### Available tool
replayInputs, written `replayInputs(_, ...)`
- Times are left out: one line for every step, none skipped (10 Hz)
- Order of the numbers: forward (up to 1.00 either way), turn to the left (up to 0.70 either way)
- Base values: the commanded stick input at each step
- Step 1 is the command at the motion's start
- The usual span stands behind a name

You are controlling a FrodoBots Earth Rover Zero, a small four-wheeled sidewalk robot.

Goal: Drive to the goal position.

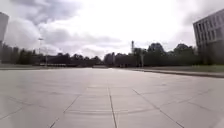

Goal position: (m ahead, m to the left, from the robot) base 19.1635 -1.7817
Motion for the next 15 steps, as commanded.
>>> replayInputs(0.7,0.0)
replayInputs(0.7,0.0)
replayInputs(0.7,0.0)
replayInputs(0.7,0.0)
replayInputs(0.7,0.0)
replayInputs(0.7,0.0)
replayInputs(0.7,0.0)
replayInputs(0.7,0.0)
replayInputs(0.7,0.0)
replayInputs(0.7,0.0)
replayInputs(0.7,0.0)
replayInputs(0.7,0.0)
replayInputs(0.7,0.0)
replayInputs(0.7,0.0)
replayInputs(0.7,0.0)
